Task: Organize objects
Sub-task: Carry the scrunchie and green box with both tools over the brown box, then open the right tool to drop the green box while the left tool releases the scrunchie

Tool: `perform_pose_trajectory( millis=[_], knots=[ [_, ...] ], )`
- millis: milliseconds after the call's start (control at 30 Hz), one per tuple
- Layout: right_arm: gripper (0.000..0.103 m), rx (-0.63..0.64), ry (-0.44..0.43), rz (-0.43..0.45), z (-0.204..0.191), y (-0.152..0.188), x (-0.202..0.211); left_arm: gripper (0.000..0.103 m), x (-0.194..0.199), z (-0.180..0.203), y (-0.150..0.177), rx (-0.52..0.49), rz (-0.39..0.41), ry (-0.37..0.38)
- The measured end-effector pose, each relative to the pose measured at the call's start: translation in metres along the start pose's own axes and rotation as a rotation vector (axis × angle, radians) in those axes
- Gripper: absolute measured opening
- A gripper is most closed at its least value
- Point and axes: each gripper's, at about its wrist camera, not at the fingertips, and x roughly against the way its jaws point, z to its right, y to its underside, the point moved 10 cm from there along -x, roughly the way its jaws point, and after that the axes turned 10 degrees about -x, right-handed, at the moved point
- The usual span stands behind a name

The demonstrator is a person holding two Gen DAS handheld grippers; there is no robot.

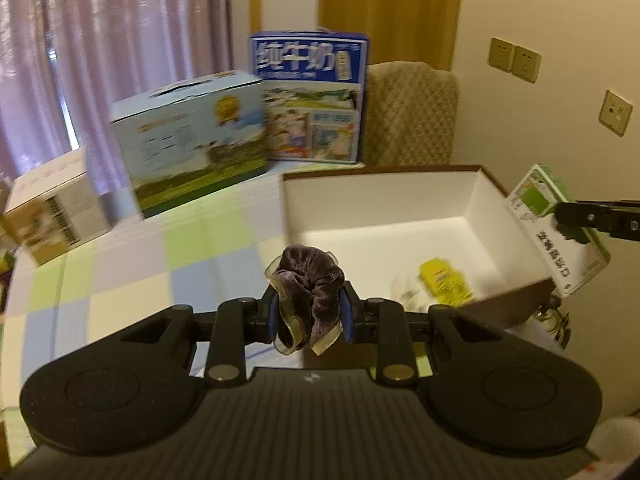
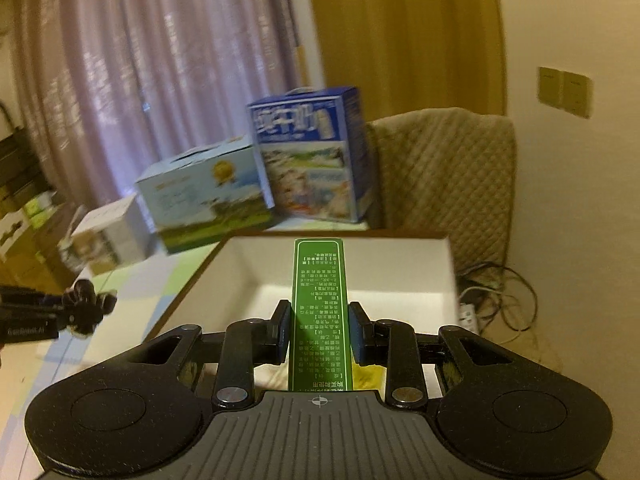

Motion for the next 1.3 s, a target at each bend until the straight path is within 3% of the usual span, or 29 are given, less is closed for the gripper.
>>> perform_pose_trajectory(
  millis=[267,733,1033,1300],
  knots=[
    [0.026,-0.052,0.095,-0.016,0.045,-0.020,-0.042,0.025,-0.055,0.030,-0.025,-0.021,-0.053,0.025],
    [0.026,-0.069,0.223,-0.159,0.091,0.028,-0.109,0.025,-0.106,0.045,-0.010,-0.057,-0.148,0.031],
    [0.027,-0.083,0.237,-0.151,0.098,0.029,-0.120,0.026,-0.121,0.046,-0.004,-0.057,-0.175,0.029],
    [0.027,-0.063,0.193,-0.151,0.091,0.023,-0.115,0.029,-0.131,0.048,-0.003,-0.062,-0.192,0.031]
  ],
)
